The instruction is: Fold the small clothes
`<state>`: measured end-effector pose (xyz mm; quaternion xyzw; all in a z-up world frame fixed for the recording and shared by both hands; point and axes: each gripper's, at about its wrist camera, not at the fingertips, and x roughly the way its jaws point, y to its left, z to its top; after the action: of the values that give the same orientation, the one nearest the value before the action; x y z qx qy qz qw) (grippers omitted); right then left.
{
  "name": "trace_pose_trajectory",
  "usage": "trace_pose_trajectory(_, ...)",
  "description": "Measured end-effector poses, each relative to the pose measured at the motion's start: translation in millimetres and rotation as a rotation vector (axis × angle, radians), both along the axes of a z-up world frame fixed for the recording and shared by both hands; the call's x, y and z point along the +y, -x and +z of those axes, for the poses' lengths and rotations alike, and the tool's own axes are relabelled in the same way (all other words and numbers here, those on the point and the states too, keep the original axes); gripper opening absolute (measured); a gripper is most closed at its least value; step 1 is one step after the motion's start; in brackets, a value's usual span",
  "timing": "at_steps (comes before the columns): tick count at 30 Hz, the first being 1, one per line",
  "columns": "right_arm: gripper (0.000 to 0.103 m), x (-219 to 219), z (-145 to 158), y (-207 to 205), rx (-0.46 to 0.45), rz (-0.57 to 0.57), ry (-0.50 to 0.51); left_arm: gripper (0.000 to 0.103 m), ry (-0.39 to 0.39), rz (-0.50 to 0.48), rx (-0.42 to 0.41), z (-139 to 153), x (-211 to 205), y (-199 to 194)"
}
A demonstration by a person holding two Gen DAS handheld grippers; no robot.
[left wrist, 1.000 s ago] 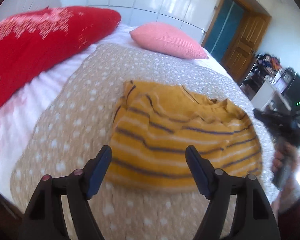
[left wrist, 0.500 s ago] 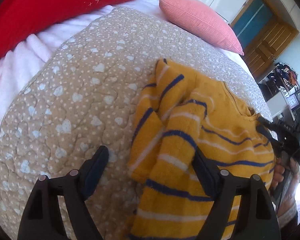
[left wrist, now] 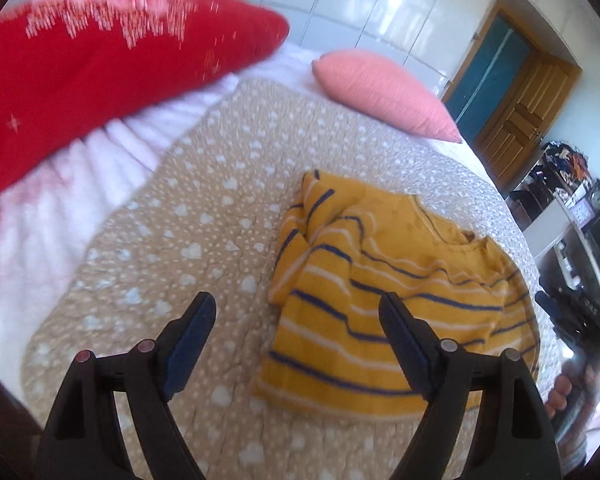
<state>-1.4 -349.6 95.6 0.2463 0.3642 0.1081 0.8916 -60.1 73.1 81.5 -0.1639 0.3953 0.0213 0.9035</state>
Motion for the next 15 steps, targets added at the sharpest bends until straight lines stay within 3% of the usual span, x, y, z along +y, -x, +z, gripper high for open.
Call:
trace_pose_trajectory(6,0.053,34.1,-17.7,48.6,-0.027,0.131,0.088,0.083,-0.057,-0.062,-0.035,-1.5,-29.3,22.5)
trace_pose_trajectory(10,0.053,39.6,-42.0,62.6,0.009,0.174,0.090,0.083,-0.063,-0.088,0.040,-31.1,-40.8,12.0)
trace_pose_trajectory(13,0.052,28.2,-54.1,69.6,0.014,0.167,0.101,0.083,-0.093,-0.048,0.112,-55.3,-32.6,2.4)
trace_pose_trajectory(15,0.050,17.3,-56.5,73.1,0.002,0.153,0.122,0.083,-0.063,-0.015,0.145,-67.4,-18.5,0.0)
